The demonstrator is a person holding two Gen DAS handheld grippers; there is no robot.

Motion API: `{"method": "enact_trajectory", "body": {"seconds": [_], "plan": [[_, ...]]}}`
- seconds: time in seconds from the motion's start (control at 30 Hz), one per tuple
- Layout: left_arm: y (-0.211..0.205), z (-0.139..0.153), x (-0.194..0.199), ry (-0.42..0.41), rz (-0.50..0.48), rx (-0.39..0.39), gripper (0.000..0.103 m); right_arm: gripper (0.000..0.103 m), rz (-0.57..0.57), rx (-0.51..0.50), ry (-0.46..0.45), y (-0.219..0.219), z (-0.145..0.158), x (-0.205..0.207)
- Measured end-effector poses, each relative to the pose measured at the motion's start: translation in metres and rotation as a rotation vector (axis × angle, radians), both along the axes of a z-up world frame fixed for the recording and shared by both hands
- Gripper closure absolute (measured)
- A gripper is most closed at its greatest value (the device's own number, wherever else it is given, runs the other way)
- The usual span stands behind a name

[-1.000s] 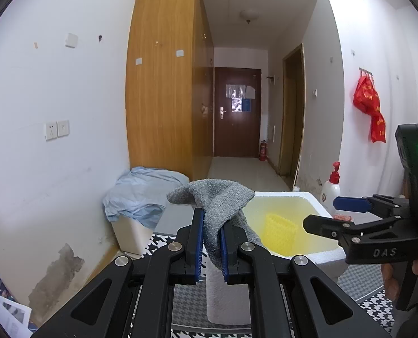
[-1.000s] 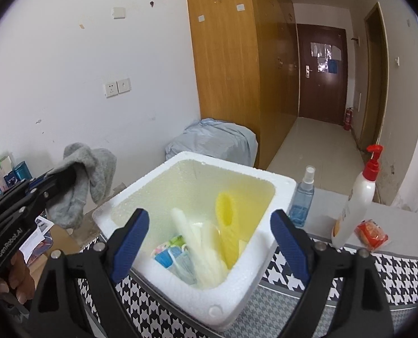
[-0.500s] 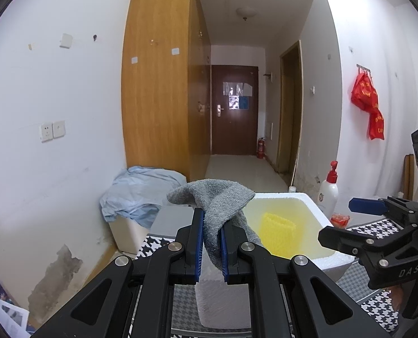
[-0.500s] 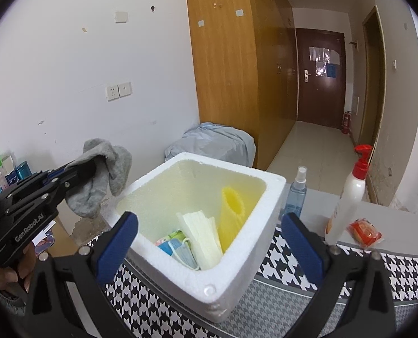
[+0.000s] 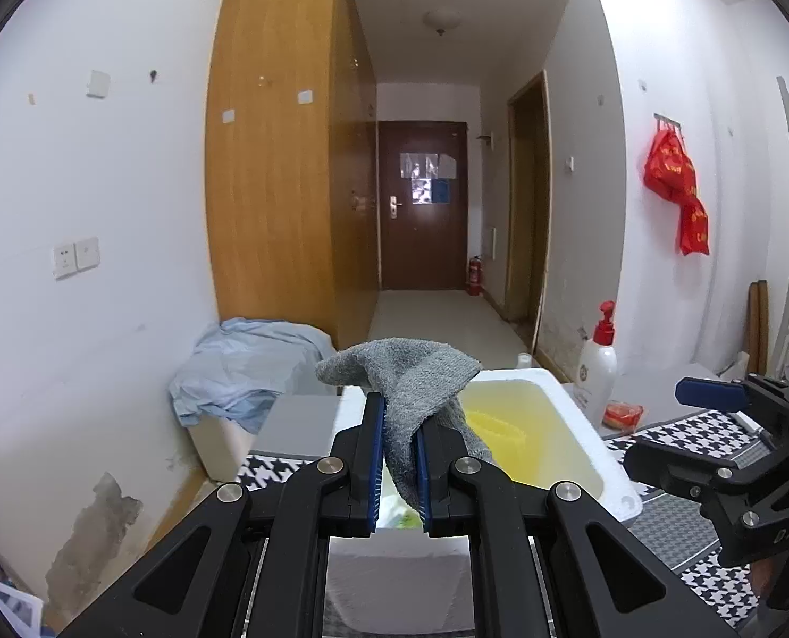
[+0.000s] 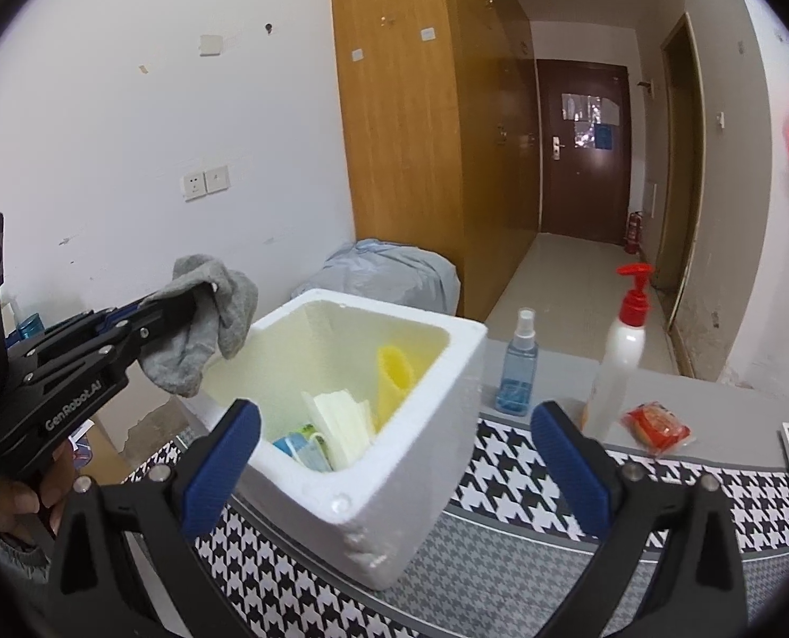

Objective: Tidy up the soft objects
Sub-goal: 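Lower the grey cloth into the foam box and open the left gripper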

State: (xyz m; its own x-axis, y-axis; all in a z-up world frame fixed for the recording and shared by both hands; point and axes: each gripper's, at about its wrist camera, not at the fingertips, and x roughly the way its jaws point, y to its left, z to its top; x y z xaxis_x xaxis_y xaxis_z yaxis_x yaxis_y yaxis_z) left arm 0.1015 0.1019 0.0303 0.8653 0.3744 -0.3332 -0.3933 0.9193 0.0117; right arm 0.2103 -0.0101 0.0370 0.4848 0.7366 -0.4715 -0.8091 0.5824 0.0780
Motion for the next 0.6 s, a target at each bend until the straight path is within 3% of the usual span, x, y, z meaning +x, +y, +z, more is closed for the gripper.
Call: {"method": "enact_trajectory", "body": {"seconds": [0.6], "plan": [[-0.010,-0.010,0.042,0.056,-0.045,-0.018,0.092,0.000,-0.084,0.005,-0.006,-0.041,-0.001,0.010]]}}
